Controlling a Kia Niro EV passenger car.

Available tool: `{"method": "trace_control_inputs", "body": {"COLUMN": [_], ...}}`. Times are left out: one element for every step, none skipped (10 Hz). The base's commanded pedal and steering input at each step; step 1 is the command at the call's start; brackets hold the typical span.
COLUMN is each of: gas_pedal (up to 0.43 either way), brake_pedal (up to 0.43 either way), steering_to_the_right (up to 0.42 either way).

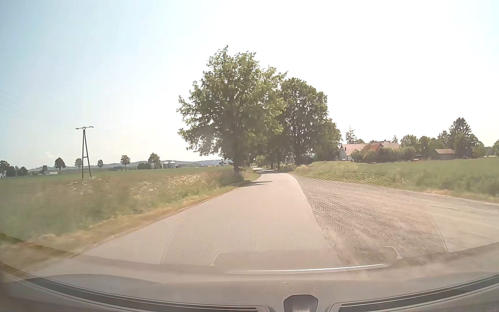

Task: Follow the waypoints while adhering to traffic rules and regulations

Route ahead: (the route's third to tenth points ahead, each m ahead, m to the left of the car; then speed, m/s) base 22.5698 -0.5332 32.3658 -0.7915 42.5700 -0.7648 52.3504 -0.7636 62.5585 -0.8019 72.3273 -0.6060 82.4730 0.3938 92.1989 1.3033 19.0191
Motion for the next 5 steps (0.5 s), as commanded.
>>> {"method": "trace_control_inputs", "body": {"gas_pedal": [0.169,0.157,0.157,0.157,0.157], "brake_pedal": [0.006,0.006,0.006,0.006,0.006], "steering_to_the_right": [0.015,0.015,0.014,0.013,0.012]}}
